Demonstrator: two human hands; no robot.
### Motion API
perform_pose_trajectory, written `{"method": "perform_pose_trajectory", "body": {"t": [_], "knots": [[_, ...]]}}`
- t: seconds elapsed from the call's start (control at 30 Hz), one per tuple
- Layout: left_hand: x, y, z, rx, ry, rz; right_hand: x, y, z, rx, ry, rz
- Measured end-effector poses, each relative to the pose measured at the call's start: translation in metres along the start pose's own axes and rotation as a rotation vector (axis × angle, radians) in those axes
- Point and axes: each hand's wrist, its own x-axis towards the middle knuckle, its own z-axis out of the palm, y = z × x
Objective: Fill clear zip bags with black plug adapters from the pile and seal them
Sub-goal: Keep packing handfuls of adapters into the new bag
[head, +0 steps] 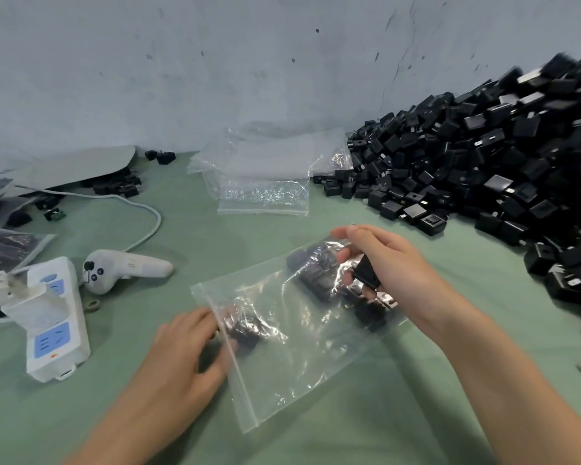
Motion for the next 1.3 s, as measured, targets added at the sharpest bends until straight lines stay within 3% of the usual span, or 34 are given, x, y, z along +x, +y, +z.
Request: {"method": "perform_pose_trajectory", "body": {"t": [0.17,0.3,0.5,0.77,1.0,1.3], "knots": [[0.022,0.010,0.012,0.131,-0.032,0.179,0.000,0.002,0.000,0.005,0.018,0.004],[0.041,0.016,0.022,-0.079,-0.086,0.162,0.001,0.001,-0.004,0.025,0.078,0.006],[0.067,0.033,0.040,-0.040,-0.065,0.288,0.002,0.000,-0.012,0.051,0.233,0.021],[0.073,0.038,0.051,-0.088,-0.095,0.277,0.009,0.003,-0.021,0.140,0.263,0.076],[0.079,0.048,0.066,-0.134,-0.068,0.139,0.010,0.001,-0.023,0.321,0.247,0.104],[0.072,0.041,0.058,-0.093,-0.035,0.303,0.009,0.004,-0.024,0.434,0.229,0.047]]}}
